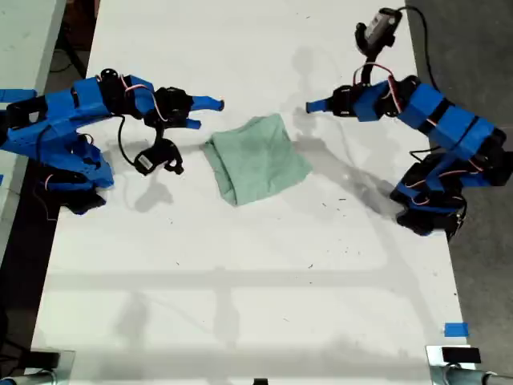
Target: Fold t shirt
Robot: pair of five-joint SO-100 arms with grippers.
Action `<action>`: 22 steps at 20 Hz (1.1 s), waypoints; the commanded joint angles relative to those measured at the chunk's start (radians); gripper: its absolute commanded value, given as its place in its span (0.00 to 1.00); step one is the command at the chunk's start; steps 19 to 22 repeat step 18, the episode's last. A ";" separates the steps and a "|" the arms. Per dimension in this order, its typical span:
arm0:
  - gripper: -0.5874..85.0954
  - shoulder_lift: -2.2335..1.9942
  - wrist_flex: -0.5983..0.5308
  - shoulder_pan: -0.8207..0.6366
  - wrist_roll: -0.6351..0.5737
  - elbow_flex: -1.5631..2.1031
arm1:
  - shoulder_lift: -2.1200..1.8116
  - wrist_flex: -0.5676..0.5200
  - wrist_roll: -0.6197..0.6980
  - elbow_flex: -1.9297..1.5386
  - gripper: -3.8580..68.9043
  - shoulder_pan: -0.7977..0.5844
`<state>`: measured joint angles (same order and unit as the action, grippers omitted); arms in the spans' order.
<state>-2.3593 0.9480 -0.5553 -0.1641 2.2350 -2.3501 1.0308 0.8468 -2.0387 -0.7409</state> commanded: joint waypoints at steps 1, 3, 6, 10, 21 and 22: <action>0.36 -0.345 -0.044 0.025 0.074 0.282 | -0.468 0.002 -0.052 -0.324 0.28 -0.026; 0.35 -0.508 -0.038 0.081 0.115 0.459 | -0.735 0.129 -0.110 -0.491 0.29 0.021; 0.25 -0.643 -0.078 0.187 0.206 0.672 | -1.129 0.256 -0.225 -0.752 0.24 0.141; 0.05 -0.683 -0.216 0.242 0.225 0.870 | -1.154 0.305 -0.353 -0.937 0.08 0.255; 0.01 -1.112 0.086 0.146 0.141 0.997 | -1.152 0.321 -0.374 -1.060 0.08 0.224; 0.01 -1.112 0.086 0.146 0.141 0.997 | -1.152 0.321 -0.374 -1.060 0.08 0.224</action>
